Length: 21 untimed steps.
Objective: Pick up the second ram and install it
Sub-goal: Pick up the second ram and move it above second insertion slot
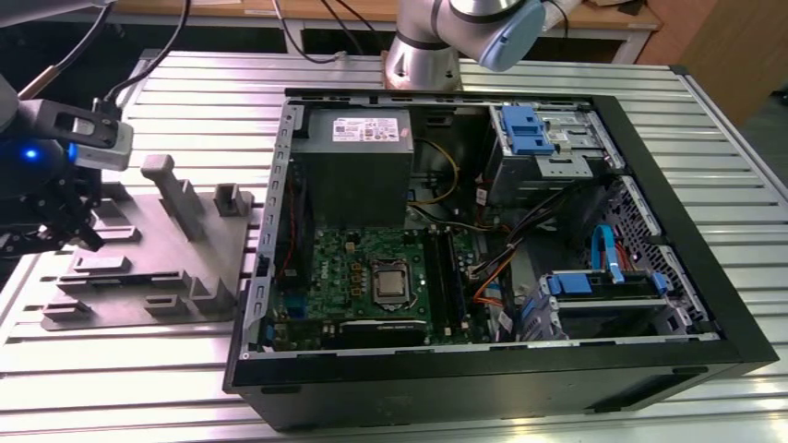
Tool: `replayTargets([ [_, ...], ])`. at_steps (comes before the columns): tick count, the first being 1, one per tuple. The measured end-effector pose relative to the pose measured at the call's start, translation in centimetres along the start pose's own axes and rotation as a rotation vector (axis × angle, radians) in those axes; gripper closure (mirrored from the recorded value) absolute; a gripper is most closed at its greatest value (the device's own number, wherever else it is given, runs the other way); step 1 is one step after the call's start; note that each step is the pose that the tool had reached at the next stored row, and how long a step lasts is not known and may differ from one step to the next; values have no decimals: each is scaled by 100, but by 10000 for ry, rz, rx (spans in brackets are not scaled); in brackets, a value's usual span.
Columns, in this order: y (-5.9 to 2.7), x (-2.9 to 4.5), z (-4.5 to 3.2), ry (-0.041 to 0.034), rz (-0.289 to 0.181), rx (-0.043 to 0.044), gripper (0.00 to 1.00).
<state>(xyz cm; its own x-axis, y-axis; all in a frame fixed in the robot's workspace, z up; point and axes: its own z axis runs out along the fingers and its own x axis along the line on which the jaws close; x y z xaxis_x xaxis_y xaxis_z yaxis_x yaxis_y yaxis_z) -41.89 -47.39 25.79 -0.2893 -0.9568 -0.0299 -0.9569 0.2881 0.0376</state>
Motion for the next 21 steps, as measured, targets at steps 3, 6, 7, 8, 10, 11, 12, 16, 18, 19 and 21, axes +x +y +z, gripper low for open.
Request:
replayTargets([
  [3, 0, 0, 3, 20, -537, -16, 90],
  [6, 0, 0, 5, 38, -1043, -31, 90],
  [7, 0, 0, 5, 44, -1201, -36, 90],
  [8, 0, 1, 6, 50, -1356, -40, 90],
  [10, 0, 1, 7, 61, -1655, -49, 90],
  [11, -1, 1, 7, 67, -1811, -53, 90],
  [12, -1, 1, 8, 72, -1946, -57, 90],
  [16, 0, 1, 9, 91, -2436, -72, 90],
  [18, -1, 1, 10, 99, -2665, -79, 90],
  [19, 0, 1, 10, 103, -2775, -83, 90],
  [21, -1, 1, 11, 111, -2992, -89, 90],
])
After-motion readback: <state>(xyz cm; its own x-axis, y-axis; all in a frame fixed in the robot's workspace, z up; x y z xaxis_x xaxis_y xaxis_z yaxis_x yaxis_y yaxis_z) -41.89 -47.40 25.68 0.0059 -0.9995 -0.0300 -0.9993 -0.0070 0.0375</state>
